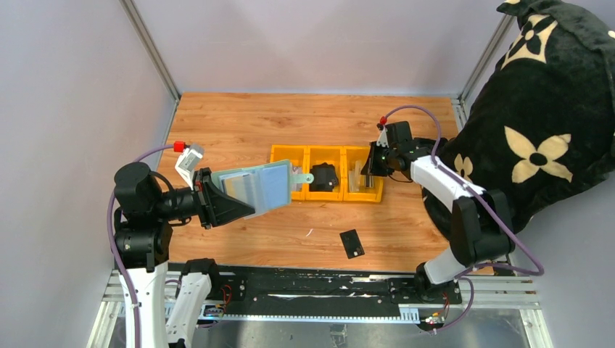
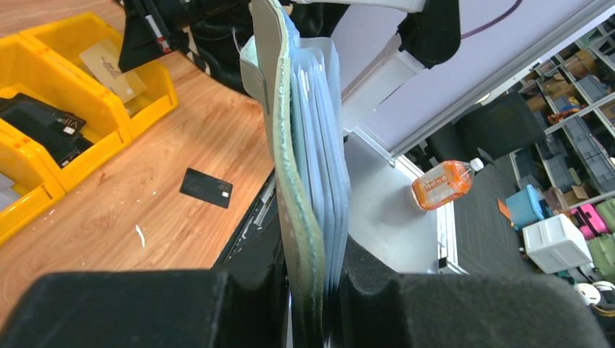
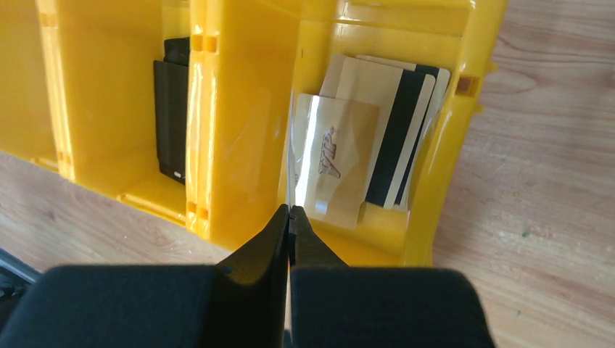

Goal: Take the credit cards out of the card holder
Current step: Place the credit card in the storage box.

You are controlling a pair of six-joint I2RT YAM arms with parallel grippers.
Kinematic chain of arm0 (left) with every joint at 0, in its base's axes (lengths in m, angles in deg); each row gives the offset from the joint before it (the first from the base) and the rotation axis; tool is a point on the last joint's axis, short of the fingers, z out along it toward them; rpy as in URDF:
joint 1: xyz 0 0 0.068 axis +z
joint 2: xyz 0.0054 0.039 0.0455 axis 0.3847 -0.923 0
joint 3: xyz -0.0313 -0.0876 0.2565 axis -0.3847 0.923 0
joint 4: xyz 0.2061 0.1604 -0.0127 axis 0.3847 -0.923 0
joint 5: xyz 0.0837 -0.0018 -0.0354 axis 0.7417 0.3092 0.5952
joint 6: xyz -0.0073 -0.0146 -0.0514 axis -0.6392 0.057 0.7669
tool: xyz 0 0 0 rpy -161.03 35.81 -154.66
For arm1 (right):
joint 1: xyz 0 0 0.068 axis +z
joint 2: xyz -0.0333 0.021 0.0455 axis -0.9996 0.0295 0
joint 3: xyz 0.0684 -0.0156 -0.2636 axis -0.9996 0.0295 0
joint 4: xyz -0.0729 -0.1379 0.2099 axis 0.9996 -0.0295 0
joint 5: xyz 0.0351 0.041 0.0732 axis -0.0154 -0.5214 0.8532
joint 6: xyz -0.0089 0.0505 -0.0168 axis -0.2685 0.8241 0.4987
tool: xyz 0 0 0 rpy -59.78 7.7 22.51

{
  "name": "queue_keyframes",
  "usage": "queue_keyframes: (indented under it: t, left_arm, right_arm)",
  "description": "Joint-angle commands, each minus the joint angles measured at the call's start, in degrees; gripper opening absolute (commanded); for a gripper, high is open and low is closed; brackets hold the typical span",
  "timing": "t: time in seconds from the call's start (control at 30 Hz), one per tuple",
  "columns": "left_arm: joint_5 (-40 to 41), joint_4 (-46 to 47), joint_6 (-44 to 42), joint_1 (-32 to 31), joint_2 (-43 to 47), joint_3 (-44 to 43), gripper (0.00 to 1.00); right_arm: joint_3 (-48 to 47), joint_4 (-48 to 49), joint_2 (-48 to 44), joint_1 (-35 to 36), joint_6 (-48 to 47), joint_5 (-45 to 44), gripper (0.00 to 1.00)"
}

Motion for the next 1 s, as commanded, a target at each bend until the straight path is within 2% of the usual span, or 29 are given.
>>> queue_keyframes:
  t: [0.0,0.3,0.37,0.5,0.67,0.77,0.83,0.9,0.97]
  left_arm:
    - [-1.4,0.8,-0.1,0.1,0.6,-1.3,0.08]
    - [-1.4,0.8,0.0,0.1,0.5,-2.0,0.08]
    - [-1.4,0.8,0.0,0.0,0.4,-2.3,0.08]
    - [-1.5,0.8,0.1,0.0,0.3,-2.4,0.08]
    - [-1.4,0.8,0.2,0.0,0.4,-2.5,0.08]
    - [-1.3,0.8,0.2,0.0,0.4,-2.5,0.08]
    - [-1.3,0.8,0.0,0.0,0.3,-2.4,0.08]
    - [-1.3,0.8,-0.2,0.0,0.4,-2.1,0.08]
    - [-1.3,0.8,-0.5,0.1,0.7,-1.5,0.08]
  right_arm:
    - [-4.0,-1.4,4.6,-0.8,-1.2,0.2,0.0]
    - [-3.9,-1.9,6.4,0.9,-2.1,-6.3,0.01]
    - [-4.0,-2.5,6.5,1.4,-2.4,-8.1,0.1]
    - [-3.5,-2.6,6.2,2.1,-2.2,-10.3,0.19]
    - [-5.0,-4.5,4.3,4.9,-3.2,-16.6,0.36]
    - [-6.9,-5.6,1.2,7.3,-3.7,-20.7,0.41]
    - [-7.9,-5.3,-2.2,8.5,-3.5,-18.9,0.44]
    - [-8.4,-2.9,-6.7,9.6,-2.7,-10.9,0.48]
    - [-8.4,3.3,-11.8,10.6,-0.6,-0.3,0.6]
